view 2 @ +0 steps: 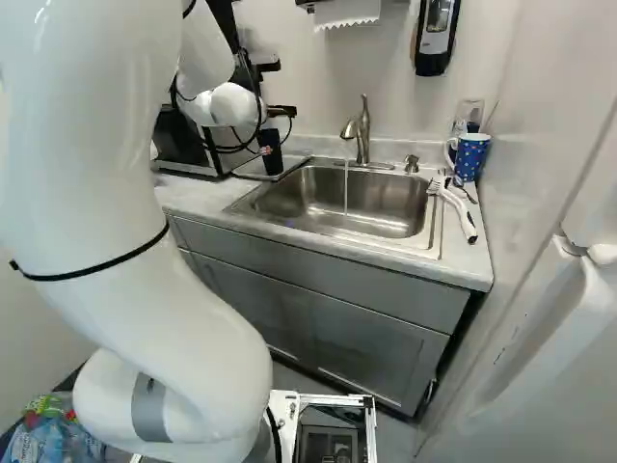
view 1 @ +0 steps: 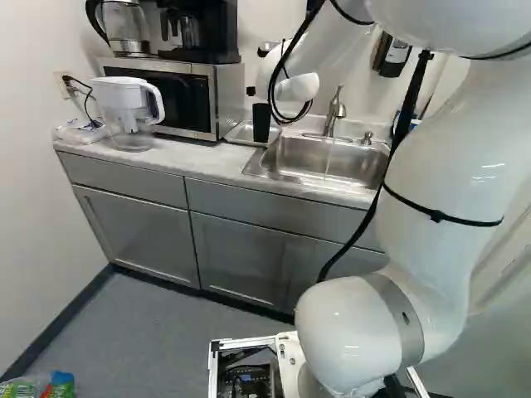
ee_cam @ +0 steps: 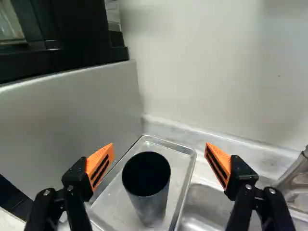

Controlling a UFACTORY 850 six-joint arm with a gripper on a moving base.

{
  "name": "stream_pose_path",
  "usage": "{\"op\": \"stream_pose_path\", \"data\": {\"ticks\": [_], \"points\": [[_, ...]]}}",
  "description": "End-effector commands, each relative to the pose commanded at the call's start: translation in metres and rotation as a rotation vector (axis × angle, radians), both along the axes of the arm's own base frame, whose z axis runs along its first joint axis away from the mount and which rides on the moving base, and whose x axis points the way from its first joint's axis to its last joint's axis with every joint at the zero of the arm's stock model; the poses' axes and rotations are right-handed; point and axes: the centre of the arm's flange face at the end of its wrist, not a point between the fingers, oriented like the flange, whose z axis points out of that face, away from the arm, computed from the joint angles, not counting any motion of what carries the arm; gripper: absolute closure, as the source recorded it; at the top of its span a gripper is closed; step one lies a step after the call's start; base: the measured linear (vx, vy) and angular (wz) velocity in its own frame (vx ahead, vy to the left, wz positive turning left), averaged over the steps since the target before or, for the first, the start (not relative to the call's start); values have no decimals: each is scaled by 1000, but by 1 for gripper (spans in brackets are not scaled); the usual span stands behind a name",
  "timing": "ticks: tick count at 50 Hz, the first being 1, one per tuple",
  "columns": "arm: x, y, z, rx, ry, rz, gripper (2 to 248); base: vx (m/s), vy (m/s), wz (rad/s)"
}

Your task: Rinse the cup and place it in the tray

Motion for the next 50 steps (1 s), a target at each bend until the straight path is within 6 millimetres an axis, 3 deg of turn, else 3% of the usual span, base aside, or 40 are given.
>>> {"op": "stream_pose_path", "data": {"ticks": [50], "points": [[-22,-70,47,0,-12,-127,3,0,0,0]]}}
